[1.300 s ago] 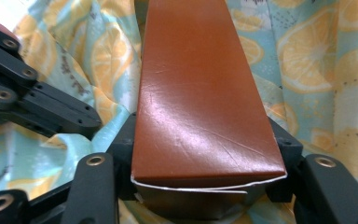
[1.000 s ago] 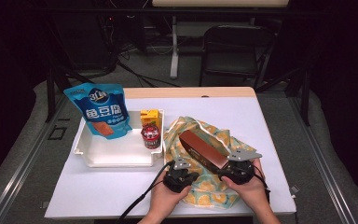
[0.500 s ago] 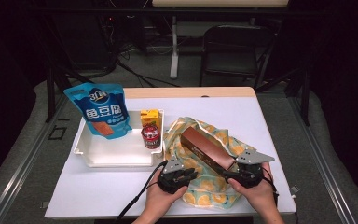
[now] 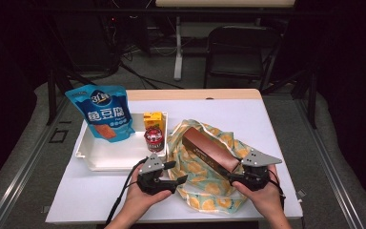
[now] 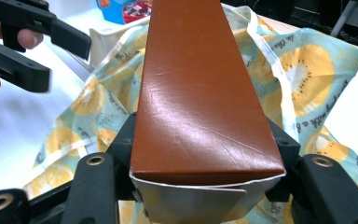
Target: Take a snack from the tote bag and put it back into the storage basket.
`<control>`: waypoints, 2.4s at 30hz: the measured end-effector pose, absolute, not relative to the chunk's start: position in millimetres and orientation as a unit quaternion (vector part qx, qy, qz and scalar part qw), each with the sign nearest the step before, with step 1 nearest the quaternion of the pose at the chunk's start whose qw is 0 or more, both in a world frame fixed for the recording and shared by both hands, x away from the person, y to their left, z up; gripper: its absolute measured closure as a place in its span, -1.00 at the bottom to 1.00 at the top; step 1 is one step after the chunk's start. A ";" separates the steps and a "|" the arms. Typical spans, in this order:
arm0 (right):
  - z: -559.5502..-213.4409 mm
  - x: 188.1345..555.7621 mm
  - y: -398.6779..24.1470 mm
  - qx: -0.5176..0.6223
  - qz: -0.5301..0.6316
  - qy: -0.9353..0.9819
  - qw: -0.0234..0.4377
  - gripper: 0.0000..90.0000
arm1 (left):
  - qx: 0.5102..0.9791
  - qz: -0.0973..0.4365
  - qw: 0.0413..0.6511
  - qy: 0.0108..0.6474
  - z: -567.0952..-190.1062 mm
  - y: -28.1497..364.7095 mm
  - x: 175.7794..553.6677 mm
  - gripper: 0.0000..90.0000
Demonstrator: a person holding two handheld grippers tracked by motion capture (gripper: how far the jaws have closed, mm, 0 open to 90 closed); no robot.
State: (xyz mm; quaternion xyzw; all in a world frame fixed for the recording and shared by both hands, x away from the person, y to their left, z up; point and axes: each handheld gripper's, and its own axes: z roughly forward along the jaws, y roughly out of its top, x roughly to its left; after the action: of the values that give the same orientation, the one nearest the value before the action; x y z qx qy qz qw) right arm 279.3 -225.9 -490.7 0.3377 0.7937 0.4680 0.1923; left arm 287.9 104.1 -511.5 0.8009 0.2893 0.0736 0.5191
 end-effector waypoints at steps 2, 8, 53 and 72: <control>-489.6 278.8 -224.7 0.332 0.469 0.795 0.191 0.00 | 0.799 0.065 0.525 0.287 -511.0 113.4 288.4 -0.44; -489.0 277.9 -220.8 0.314 0.466 0.807 0.182 0.00 | 0.789 0.058 0.544 0.279 -507.7 139.8 289.1 -0.62; -491.1 265.6 -190.7 0.163 0.490 0.851 0.097 -0.01 | 0.805 0.072 0.564 0.170 -516.5 163.9 303.1 -0.84; -489.6 259.5 -187.5 0.117 0.501 0.854 0.079 -0.01 | 0.807 0.038 0.578 0.114 -520.5 155.5 294.7 -0.60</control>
State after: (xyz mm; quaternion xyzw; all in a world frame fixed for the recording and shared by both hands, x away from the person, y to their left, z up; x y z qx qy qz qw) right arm 259.5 -187.5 -489.6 0.1170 0.8541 0.5007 0.0788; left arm 294.7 155.5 -520.5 0.8073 0.1140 0.0379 0.5778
